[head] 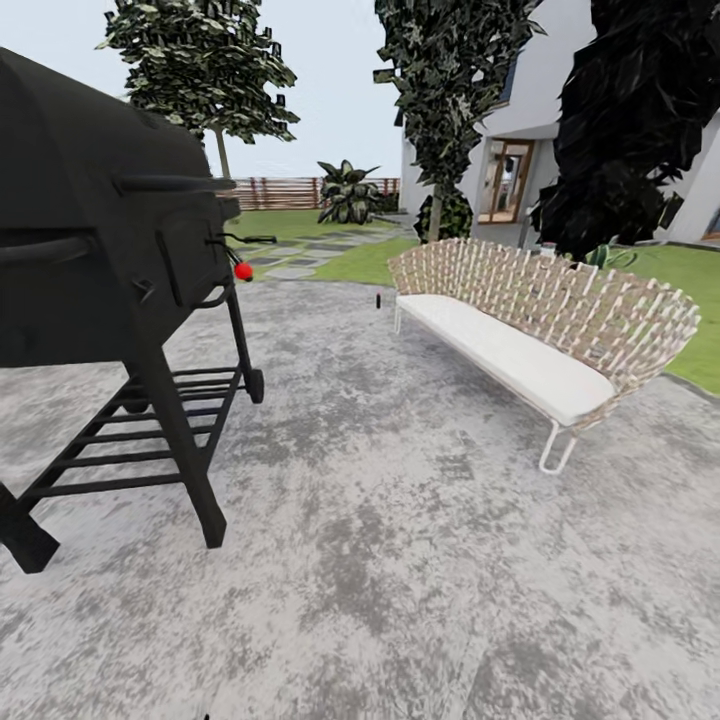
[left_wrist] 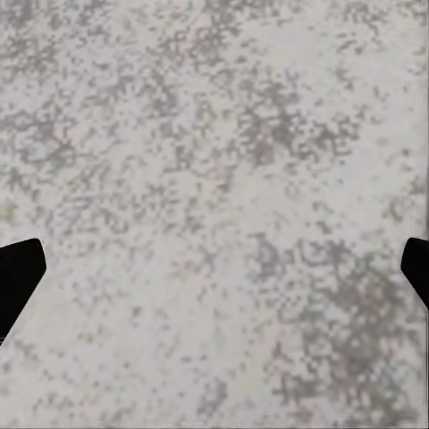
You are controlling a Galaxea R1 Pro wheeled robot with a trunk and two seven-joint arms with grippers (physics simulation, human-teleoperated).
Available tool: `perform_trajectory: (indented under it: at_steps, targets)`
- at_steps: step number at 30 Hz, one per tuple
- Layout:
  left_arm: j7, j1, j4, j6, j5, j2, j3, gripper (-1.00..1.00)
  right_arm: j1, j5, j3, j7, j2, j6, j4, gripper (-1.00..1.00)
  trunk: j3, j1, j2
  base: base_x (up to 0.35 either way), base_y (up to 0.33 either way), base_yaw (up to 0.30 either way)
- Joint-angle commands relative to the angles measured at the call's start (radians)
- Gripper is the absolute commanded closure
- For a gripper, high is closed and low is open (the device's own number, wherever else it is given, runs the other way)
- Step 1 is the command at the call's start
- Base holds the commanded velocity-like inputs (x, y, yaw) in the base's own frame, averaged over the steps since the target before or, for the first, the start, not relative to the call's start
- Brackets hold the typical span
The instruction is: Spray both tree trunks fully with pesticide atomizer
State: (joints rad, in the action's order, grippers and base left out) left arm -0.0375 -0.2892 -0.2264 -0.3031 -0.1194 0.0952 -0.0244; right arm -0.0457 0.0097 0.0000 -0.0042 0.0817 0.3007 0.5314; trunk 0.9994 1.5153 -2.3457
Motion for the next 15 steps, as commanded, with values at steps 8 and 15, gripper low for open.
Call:
perform_trajectory:
  at_steps: [8,15]
  targets:
    - [0.001,-0.001,0.001,-0.004,-0.006,0.000,0.000,-1.00,0.000,0.001,0.000,0.000,0.000,0.003,-0.001,-1.00,-0.008,0.000,0.000,0.302,-0.190,0.191]
    - [0.001,0.000,0.001,-0.004,-0.006,0.000,0.000,-1.00,0.000,0.001,0.001,0.004,0.002,0.004,0.003,-1.00,-0.009,0.000,0.000,0.290,-0.201,0.040]
